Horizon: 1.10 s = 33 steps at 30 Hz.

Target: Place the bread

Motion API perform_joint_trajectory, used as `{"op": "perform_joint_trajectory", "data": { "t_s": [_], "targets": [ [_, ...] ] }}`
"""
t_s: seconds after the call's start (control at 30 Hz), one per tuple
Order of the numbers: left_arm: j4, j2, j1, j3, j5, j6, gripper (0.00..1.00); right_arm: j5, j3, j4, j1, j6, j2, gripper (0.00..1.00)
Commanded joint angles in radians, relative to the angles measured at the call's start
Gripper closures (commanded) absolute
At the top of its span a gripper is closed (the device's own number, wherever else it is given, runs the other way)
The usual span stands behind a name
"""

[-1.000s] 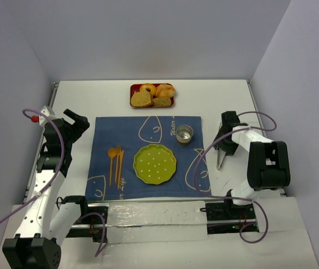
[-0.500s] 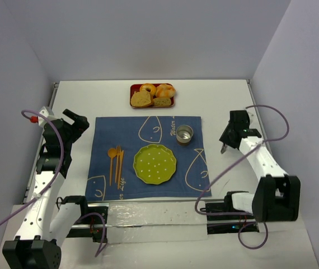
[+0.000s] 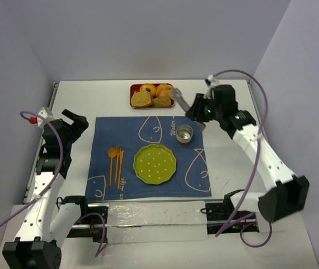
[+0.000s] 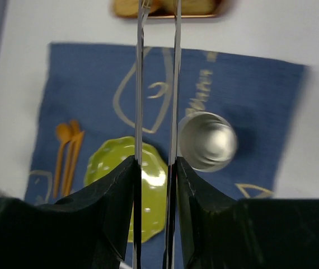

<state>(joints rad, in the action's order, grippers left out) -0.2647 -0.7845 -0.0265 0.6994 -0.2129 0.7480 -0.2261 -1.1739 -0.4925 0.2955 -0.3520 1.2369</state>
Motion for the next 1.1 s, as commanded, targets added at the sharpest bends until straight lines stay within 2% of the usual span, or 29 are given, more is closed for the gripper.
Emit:
{"op": "perform_joint_trajectory", "data": {
  "t_s": [0.0,0.07,0.1,0.13,0.27,0.37,0.6,1.07],
  "targets": [
    [-0.012,0.013,-0.001,0.011,-0.012,0.007,0.01,-0.133,-0.119,0.044,0.063,0.042,0.161,0.58],
    [-0.01,0.017,-0.001,0.011,-0.001,0.007,0.01,-0.137,-0.195,0.055,0.091,0.045,0.269,0.57],
    [-0.006,0.018,-0.001,0.009,0.003,0.005,0.01,-0.143,-0.219,0.052,0.091,0.038,0.271,0.57],
    [-0.005,0.018,-0.001,0.008,0.003,0.005,0.01,-0.164,-0.273,0.046,0.093,0.027,0.375,0.57],
    [-0.008,0.021,-0.001,0.006,-0.006,0.01,0.01,-0.187,-0.423,0.009,0.097,0.028,0.521,0.56],
    [-0.008,0.017,-0.001,0.007,-0.003,0.009,0.01,-0.158,-0.507,-0.023,0.097,0.03,0.61,0.52],
    [-0.012,0.008,-0.001,0.011,-0.013,0.01,0.01,-0.133,-0.506,-0.037,0.096,0.045,0.632,0.45],
    [-0.007,0.008,-0.001,0.009,0.001,0.01,0.01,-0.138,-0.428,-0.041,0.083,0.046,0.628,0.43]
  ]
}}
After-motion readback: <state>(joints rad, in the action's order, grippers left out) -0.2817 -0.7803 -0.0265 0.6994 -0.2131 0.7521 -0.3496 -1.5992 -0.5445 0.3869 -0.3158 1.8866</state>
